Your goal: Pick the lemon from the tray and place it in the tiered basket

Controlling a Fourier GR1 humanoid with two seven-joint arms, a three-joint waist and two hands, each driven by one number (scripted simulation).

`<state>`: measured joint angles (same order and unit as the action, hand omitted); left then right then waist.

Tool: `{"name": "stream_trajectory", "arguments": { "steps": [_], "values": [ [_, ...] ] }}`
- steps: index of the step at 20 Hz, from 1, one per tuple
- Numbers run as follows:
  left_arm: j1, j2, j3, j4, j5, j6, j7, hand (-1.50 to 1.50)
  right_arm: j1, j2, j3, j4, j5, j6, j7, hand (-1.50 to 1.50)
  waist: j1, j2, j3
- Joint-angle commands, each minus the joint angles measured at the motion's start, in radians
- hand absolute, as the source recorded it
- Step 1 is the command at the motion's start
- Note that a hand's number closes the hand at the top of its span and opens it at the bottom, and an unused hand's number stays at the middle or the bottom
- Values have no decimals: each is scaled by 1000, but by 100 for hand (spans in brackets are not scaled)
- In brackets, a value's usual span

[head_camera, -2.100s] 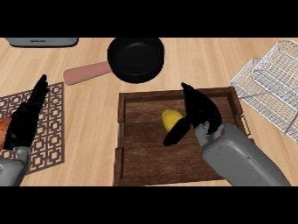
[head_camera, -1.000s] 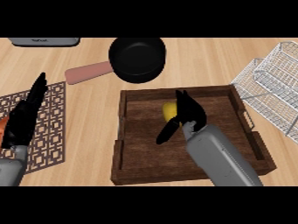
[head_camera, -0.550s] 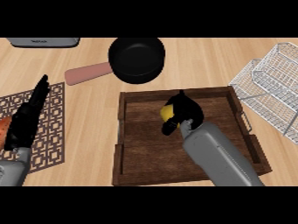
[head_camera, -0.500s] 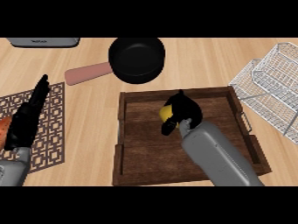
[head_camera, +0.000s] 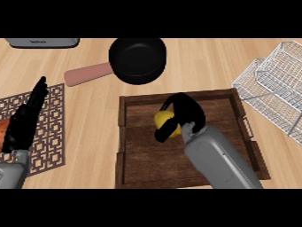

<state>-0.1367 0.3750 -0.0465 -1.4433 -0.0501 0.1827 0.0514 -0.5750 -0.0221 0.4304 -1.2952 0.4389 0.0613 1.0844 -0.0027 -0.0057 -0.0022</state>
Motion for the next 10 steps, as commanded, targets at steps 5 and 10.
{"name": "stream_trajectory", "arguments": {
  "steps": [5, 10],
  "values": [
    [-32, -20, -17, -9, -1, -13, -1, 0, -242, -41, -194, 225, 260, -283, 131, 150, 46, 20, 0],
    [-60, -5, -17, -3, -11, -22, 16, 0, -360, -75, -245, 309, 476, -488, 151, 150, 54, 22, 0]
  ]
}}
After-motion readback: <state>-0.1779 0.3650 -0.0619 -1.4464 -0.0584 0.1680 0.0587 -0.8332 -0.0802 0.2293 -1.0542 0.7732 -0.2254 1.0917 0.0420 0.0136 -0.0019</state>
